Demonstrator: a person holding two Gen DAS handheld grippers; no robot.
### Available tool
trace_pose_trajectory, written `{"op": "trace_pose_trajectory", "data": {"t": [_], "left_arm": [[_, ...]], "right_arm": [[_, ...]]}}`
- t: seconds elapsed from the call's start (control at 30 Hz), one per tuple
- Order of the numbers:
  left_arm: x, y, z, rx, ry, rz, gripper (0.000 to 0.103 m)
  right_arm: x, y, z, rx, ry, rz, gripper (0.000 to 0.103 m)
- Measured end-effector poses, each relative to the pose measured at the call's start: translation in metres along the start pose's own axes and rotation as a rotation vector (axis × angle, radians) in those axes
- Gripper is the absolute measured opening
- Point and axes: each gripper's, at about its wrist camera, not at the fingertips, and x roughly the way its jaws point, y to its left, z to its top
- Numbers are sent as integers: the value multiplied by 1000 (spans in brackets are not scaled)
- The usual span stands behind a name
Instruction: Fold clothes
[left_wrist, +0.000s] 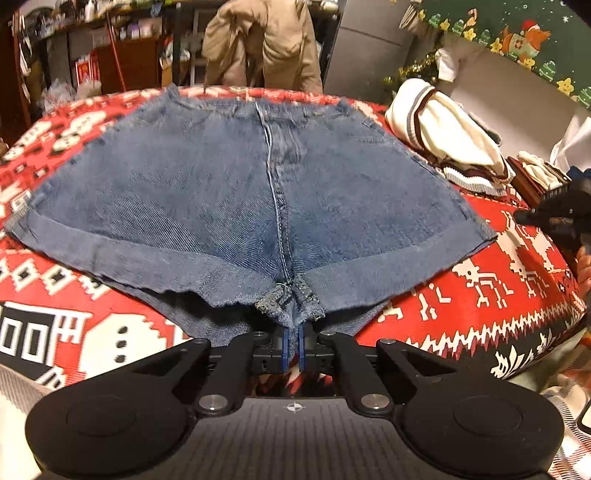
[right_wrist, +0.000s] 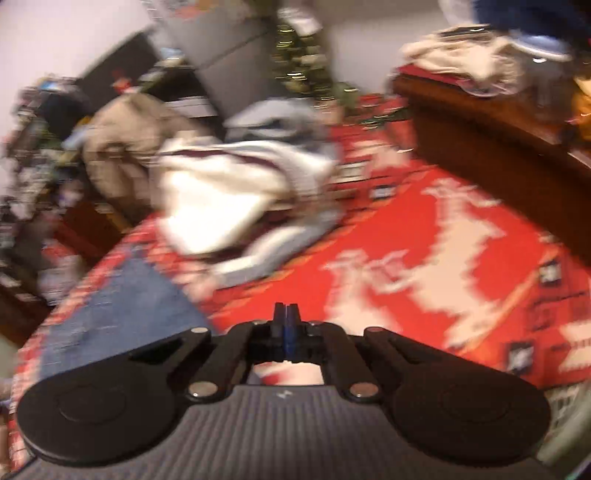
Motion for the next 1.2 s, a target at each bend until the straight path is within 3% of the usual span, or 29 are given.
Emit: {"op": "trace_pose_trajectory", "data": {"t": [0.13,0.33,0.47,0.57,0.67,0.77,0.93,1.1,1.2], "left_arm": [[0,-1,-1,8,2,0,5],[1,-1,-1,14,5,3,5],[-1,-4,-1,25,3,14,5],[-3,-7,-1,36,1,24,6],[-9,-8,3,31,15,13,15],[-21,-7,9,16,13,-19,27],[-44,-3,19,-12,22,-83,27],[-75,18,38,-75,32,-204,33],[-96,33,49,-55,-7,-204,33]], "right_arm": [[7,-15,-2,96,42,50,0],[0,14,-7,-6,38,148,0],[-4,32,-21,-85,100,239,3],[-1,40,-31,-151,137,203,3],[-7,37,-34,-142,138,186,4],[-27,39,-34,-130,119,231,7],[-65,54,-43,-150,120,332,7],[-92,86,-66,-248,156,411,9],[-103,102,-84,-295,187,452,9]]}}
